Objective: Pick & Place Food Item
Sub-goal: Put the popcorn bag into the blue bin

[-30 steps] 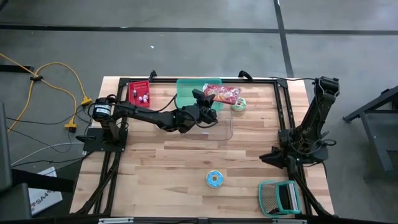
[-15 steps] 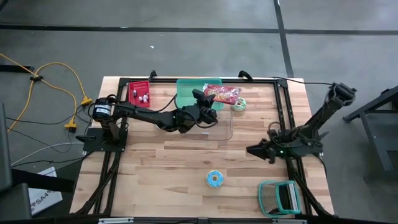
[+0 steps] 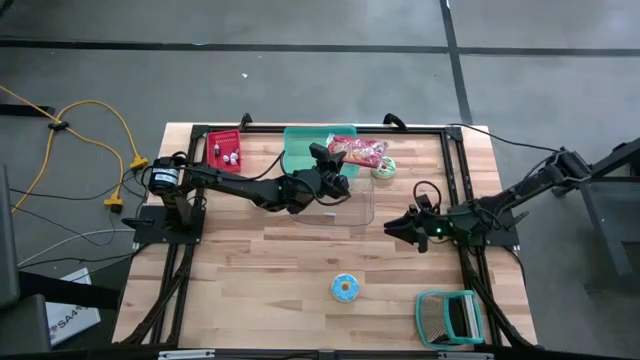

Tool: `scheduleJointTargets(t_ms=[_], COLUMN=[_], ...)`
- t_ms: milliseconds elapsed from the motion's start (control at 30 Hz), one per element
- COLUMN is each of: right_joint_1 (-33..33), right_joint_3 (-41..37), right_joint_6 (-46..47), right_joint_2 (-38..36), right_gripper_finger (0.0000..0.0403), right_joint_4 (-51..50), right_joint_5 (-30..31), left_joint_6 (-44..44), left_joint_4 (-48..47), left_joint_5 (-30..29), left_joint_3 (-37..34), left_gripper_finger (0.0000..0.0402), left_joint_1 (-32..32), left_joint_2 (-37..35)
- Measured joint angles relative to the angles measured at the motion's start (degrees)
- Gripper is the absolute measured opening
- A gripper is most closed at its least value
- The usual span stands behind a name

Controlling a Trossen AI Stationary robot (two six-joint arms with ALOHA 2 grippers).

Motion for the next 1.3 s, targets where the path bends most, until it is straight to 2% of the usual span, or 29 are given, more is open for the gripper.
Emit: scheduleJointTargets(t_ms=[967, 1300], right_joint_1=[-0.75, -0.74], right_joint_3=[0.00, 0.00], right_joint_6=[0.02, 0.02], right_joint_2=[0.00, 0.00], right_gripper_finger=[0.0144, 0.0144], right_joint_4=[0.00, -0.02], right_joint_5=[-0.06, -0.06], left_joint_6=[0.00, 0.00], left_joint_4=[0.02, -2.17], left_joint_5=[-1.52, -1.88], left_joint_3=[0.00, 0.00], left_gripper_finger=[0.0029, 0.0029], left_joint_1=[0.00, 3.95], left_joint_2=[0.00, 0.00])
